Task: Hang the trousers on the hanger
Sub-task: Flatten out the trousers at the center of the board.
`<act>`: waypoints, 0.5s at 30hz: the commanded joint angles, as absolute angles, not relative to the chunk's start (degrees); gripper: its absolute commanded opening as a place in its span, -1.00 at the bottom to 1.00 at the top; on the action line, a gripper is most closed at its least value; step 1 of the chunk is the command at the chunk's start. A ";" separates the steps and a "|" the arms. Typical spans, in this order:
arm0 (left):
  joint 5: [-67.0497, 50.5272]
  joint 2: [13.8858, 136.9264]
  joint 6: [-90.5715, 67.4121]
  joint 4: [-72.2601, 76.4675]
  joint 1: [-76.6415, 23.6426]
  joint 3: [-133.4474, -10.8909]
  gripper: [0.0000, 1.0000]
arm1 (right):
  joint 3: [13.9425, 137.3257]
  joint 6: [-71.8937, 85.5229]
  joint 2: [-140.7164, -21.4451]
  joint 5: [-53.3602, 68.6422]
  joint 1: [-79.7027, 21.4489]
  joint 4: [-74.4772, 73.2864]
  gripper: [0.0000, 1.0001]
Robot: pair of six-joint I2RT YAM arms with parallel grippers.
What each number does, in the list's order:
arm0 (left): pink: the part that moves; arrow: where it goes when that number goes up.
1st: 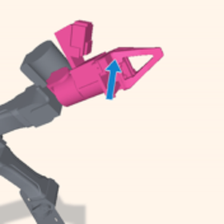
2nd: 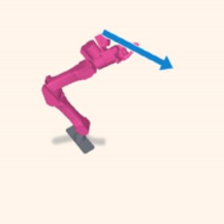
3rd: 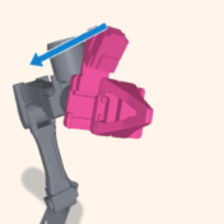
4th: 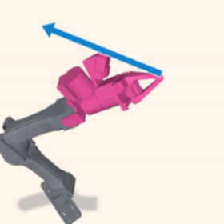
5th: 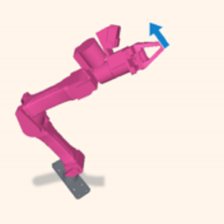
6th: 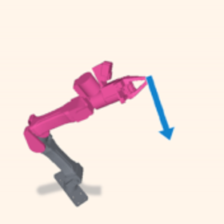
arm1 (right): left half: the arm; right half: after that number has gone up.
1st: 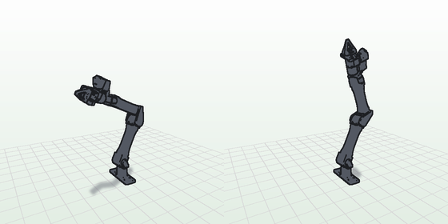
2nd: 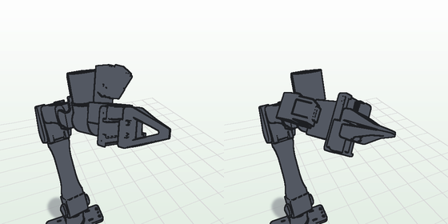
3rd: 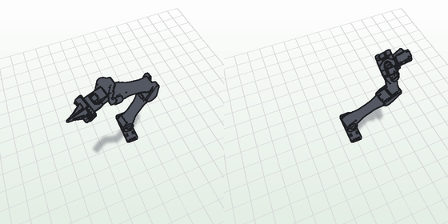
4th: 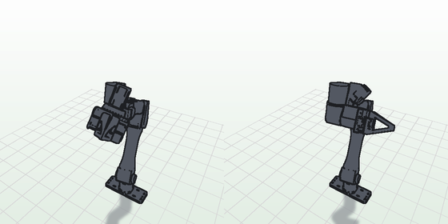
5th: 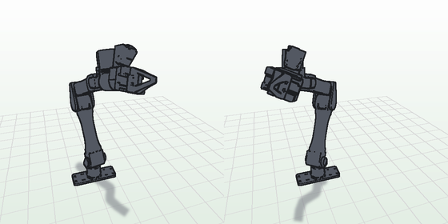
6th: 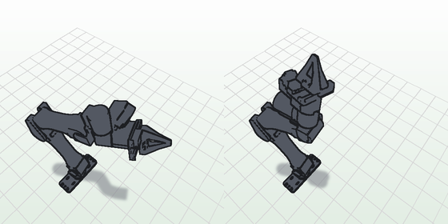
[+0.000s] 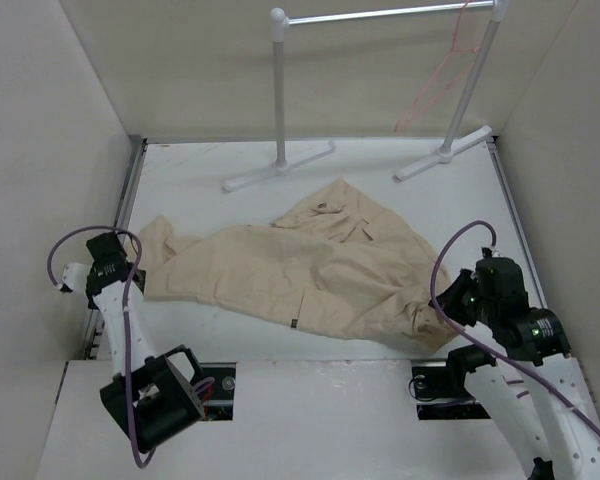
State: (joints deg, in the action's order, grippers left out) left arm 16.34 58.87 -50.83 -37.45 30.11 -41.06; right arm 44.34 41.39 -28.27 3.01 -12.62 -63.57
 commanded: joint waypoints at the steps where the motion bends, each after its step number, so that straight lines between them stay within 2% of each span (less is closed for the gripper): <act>1: 19.15 55.12 -50.19 -43.42 28.62 -45.68 -0.13 | 46.58 41.22 -28.30 3.08 -15.68 -65.65 -0.99; 4: 22.05 58.69 -50.19 -39.92 21.17 -51.75 -0.03 | 46.14 41.04 -28.91 1.67 -18.23 -64.78 -0.99; 8: 23.64 76.59 -45.90 -34.46 10.87 -63.51 0.05 | 46.58 40.87 -30.85 3.25 -18.68 -62.06 -0.99; 15: 25.39 104.30 -35.34 -37.08 7.52 -85.67 0.05 | 45.71 40.43 -31.20 5.01 -18.85 -58.45 -0.97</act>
